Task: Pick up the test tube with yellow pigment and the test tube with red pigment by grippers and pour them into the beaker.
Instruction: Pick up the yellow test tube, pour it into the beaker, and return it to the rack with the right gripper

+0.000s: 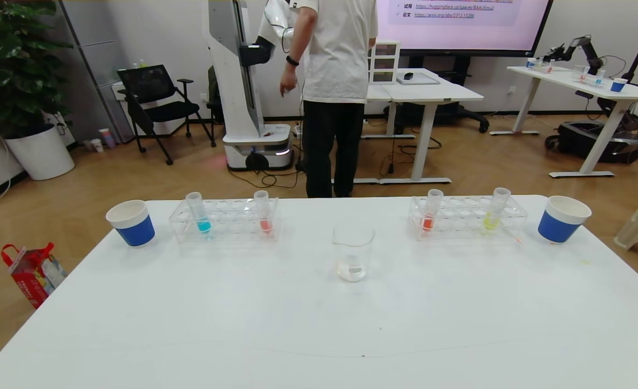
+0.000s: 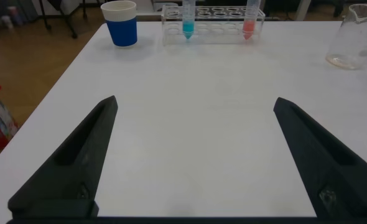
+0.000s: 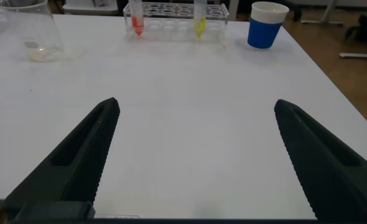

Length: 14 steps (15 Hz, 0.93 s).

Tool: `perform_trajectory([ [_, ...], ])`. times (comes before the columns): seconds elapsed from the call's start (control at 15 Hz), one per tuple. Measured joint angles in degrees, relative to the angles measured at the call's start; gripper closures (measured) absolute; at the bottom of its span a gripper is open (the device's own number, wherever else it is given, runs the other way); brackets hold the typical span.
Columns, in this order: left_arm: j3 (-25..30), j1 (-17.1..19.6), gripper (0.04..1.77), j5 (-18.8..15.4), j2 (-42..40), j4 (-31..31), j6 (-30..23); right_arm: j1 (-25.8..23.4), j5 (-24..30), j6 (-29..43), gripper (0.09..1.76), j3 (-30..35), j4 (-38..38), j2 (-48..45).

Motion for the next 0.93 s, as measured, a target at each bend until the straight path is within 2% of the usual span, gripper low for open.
perform_trajectory([
  [0.2, 0.0, 0.0, 0.06, 0.0, 0.0, 0.0, 0.0, -0.3, -0.8, 0.0, 0.11, -0.8, -0.1, 0.0],
  [0.47, 0.0, 0.0, 0.06, 0.0, 0.0, 0.0, 0.0, -0.2, -2.1, 0.0, 0.11, -8.3, 0.4, 3.2],
  [0.73, 0.0, 0.0, 0.06, 0.0, 0.0, 0.0, 0.0, 0.7, -2.1, 0.0, 0.11, -17.5, -0.7, 14.5],
  [0.93, 0.0, 0.0, 0.06, 0.0, 0.0, 0.0, 0.0, 1.5, -2.0, 0.1, 0.11, -20.8, -9.1, 25.6],
])
